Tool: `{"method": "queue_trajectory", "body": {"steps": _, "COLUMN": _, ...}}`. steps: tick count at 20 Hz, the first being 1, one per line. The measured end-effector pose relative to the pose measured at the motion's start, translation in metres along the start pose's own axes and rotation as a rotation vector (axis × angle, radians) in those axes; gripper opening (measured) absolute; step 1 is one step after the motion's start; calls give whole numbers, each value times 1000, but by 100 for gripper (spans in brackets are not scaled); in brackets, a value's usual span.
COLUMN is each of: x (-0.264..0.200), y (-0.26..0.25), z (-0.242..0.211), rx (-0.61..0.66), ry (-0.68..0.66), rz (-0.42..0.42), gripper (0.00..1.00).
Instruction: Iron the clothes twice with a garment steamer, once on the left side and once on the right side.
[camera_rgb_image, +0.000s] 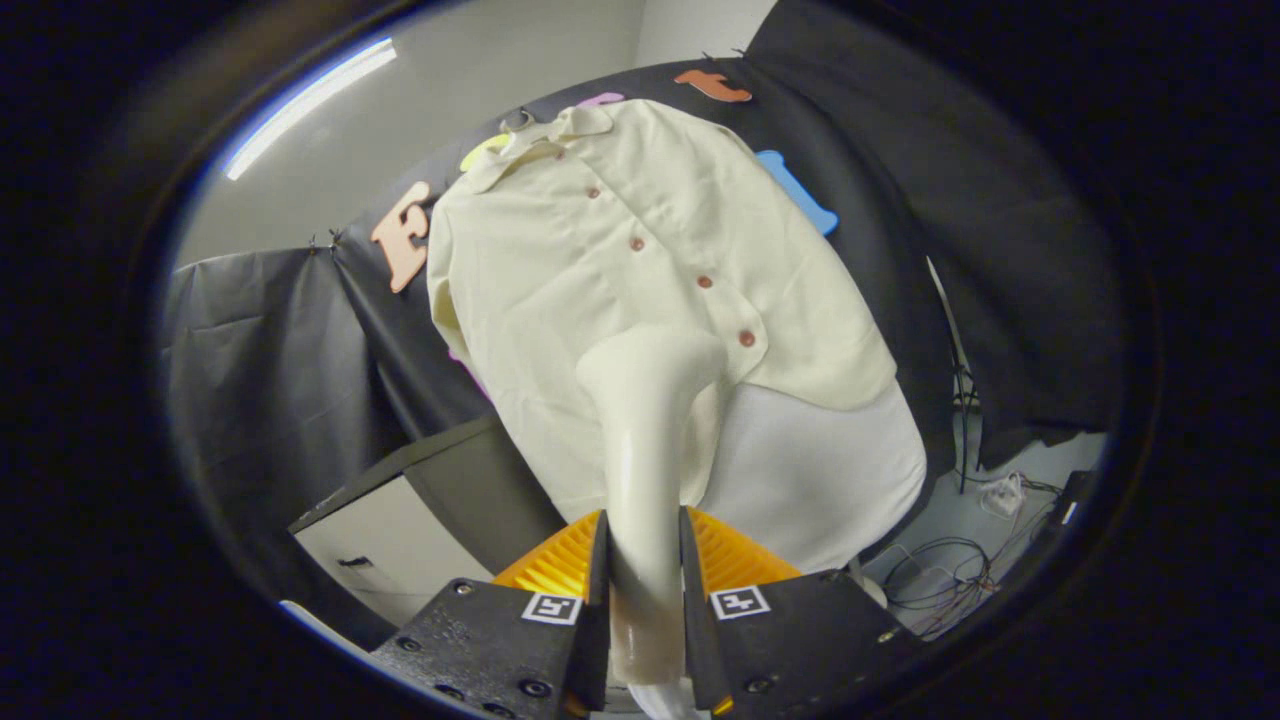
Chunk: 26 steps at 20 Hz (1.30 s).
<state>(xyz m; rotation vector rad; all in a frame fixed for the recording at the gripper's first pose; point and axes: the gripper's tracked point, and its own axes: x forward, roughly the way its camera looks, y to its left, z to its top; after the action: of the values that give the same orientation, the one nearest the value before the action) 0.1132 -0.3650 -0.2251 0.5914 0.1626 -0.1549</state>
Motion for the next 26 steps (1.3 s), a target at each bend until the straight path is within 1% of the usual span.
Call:
{"method": "queue_trajectory", "body": {"steps": 4, "x": 4, "y": 9, "z": 60, "rx": -54, "ry": -70, "rz": 2, "gripper": 32}}
{"method": "queue_trajectory", "body": {"steps": 9, "x": 16, "y": 17, "z": 139, "rx": -73, "ry": -156, "rz": 3, "gripper": 32}}
{"method": "queue_trajectory", "body": {"steps": 14, "x": 33, "y": 15, "z": 206, "rx": -101, "ry": -232, "rz": -16, "gripper": 32}}
{"method": "queue_trajectory", "body": {"steps": 17, "x": 50, "y": 8, "z": 244, "rx": -76, "ry": -272, "rz": -25, "gripper": 32}}
{"method": "queue_trajectory", "body": {"steps": 21, "x": 79, "y": -8, "z": 268, "rx": -40, "ry": -292, "rz": -53, "gripper": 32}}
{"method": "queue_trajectory", "body": {"steps": 25, "x": 103, "y": -22, "z": 271, "rx": 1, "ry": -286, "rz": -59, "gripper": 32}}
{"method": "queue_trajectory", "body": {"steps": 26, "x": 105, "y": -23, "z": 270, "rx": 16, "ry": -291, "rz": -50, "gripper": 32}}
